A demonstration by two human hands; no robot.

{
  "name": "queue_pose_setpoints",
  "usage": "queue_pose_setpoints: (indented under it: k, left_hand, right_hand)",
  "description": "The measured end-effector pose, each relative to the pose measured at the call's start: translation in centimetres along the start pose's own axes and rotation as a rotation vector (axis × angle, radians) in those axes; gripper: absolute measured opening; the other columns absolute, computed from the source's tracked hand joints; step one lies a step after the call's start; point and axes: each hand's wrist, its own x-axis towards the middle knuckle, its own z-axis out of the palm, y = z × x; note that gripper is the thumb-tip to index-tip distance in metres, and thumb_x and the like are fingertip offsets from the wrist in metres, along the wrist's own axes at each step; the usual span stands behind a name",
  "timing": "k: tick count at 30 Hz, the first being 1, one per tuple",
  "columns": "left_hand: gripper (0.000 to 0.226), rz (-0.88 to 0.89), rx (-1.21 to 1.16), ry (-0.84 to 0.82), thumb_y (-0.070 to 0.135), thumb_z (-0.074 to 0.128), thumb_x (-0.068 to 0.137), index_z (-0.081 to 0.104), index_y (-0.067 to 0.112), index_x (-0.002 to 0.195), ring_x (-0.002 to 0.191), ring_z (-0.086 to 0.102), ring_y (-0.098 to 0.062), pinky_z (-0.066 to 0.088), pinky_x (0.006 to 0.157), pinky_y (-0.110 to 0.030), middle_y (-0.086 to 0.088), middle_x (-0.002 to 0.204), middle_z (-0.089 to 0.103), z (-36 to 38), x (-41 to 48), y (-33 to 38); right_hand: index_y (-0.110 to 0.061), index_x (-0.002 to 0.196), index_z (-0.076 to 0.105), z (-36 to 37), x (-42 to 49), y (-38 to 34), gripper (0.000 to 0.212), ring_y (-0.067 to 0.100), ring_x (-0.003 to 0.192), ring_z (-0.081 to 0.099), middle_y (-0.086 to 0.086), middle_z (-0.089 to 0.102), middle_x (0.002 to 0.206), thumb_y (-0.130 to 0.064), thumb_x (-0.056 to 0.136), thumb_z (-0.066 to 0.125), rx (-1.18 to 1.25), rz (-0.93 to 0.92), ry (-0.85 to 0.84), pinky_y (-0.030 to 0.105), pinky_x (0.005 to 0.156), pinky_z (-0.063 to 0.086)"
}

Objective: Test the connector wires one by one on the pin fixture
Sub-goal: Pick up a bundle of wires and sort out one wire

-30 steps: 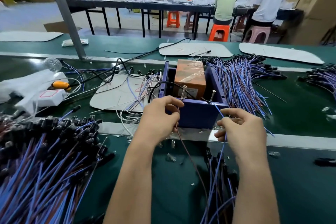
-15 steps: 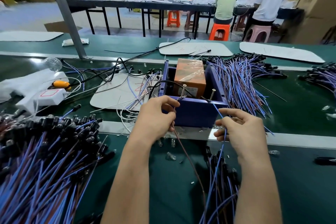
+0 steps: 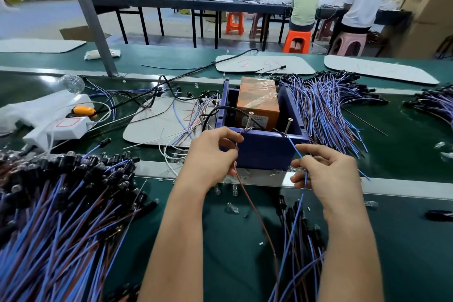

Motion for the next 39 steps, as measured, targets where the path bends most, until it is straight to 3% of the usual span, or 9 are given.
queue_pose_setpoints:
  k: [18,21,25,28,30,32,34,36,39]
  left_hand:
    - [0.028,0.054,0.002,-0.009,-0.010,0.049,0.086,0.067,0.010,0.096,0.050,0.058,-0.015,0.053,0.051,-0.023,-0.006,0.082,0.061,-0.7,-1.0,1.1]
    - [0.024,0.153,-0.065,0.023,-0.009,0.054,0.087,0.064,0.012,0.095,0.053,0.060,-0.013,0.052,0.050,-0.021,-0.006,0.085,0.062,-1.6,-2.2,3.0]
    - [0.027,0.342,-0.261,0.099,-0.003,0.063,0.087,0.046,0.009,0.104,0.063,0.069,-0.016,0.058,0.060,-0.027,-0.007,0.092,0.065,-3.8,-3.9,8.3]
    - [0.035,0.586,-0.243,0.188,0.003,0.065,0.087,0.040,0.012,0.110,0.077,0.071,-0.017,0.060,0.065,-0.030,-0.008,0.100,0.064,-6.1,-5.3,12.5]
    - [0.041,0.731,-0.143,0.278,0.011,0.066,0.088,0.042,0.005,0.120,0.077,0.071,-0.008,0.058,0.064,-0.023,-0.002,0.101,0.063,-7.4,-6.7,14.2]
    - [0.044,0.803,-0.057,0.310,0.015,0.067,0.088,0.047,-0.002,0.123,0.073,0.069,0.001,0.055,0.062,-0.014,0.005,0.094,0.063,-8.4,-8.1,14.5]
    - [0.033,0.824,-0.048,0.148,0.010,0.067,0.087,0.053,0.006,0.116,0.071,0.071,-0.005,0.056,0.061,-0.017,0.006,0.087,0.065,-9.0,-9.9,13.1]
    - [0.033,0.809,-0.014,-0.099,0.003,0.069,0.083,0.057,0.019,0.109,0.071,0.072,-0.011,0.057,0.063,-0.020,0.005,0.086,0.066,-9.1,-12.2,10.1]
    - [0.036,0.761,0.232,-0.371,0.002,0.072,0.079,0.062,0.032,0.094,0.069,0.065,0.000,0.048,0.061,-0.009,0.013,0.084,0.066,-7.3,-15.5,3.4]
  right_hand:
    - [-0.009,0.095,0.067,-0.8,-0.4,-1.0,0.027,0.013,0.039,0.061,0.012,0.066,0.074,0.009,0.084,0.051,-0.014,-0.044,0.040,0.020,0.041,0.049]
    - [-0.008,0.098,0.067,-2.1,-1.3,-3.0,0.025,0.007,0.048,0.064,0.002,0.069,0.072,0.009,0.087,0.053,0.071,-0.128,0.152,0.018,0.052,0.054]
    - [-0.024,0.083,0.068,-3.8,-3.9,-8.3,0.026,-0.002,0.068,0.066,-0.017,0.071,0.067,0.001,0.086,0.060,0.111,-0.418,0.181,0.009,0.063,0.046]
    - [-0.024,0.084,0.065,-5.2,-5.4,-13.0,0.009,-0.001,0.065,0.063,-0.012,0.071,0.072,-0.020,0.077,0.062,0.189,-0.562,0.115,0.013,0.057,0.044]
    - [-0.019,0.089,0.064,-6.2,-6.9,-14.5,0.021,0.000,0.070,0.066,-0.010,0.070,0.081,-0.031,0.073,0.064,0.140,-0.621,0.091,0.014,0.063,0.048]
    - [-0.018,0.092,0.068,-7.0,-8.7,-14.4,0.012,0.007,0.080,0.070,-0.006,0.073,0.085,-0.017,0.081,0.065,0.069,-0.735,0.060,0.021,0.070,0.054]
    - [-0.022,0.090,0.069,-7.7,-11.1,-13.5,0.014,0.008,0.085,0.070,-0.009,0.074,0.085,-0.010,0.083,0.066,-0.043,-0.805,-0.051,0.027,0.077,0.056]
    - [-0.031,0.085,0.069,-8.3,-13.4,-11.4,0.015,0.000,0.081,0.068,-0.016,0.073,0.084,-0.016,0.080,0.071,-0.181,-0.806,-0.181,0.015,0.076,0.053]
    - [-0.030,0.080,0.071,-8.8,-17.3,-5.9,0.018,-0.004,0.070,0.065,-0.021,0.071,0.080,-0.013,0.078,0.071,-0.420,-0.744,-0.361,0.004,0.067,0.045]
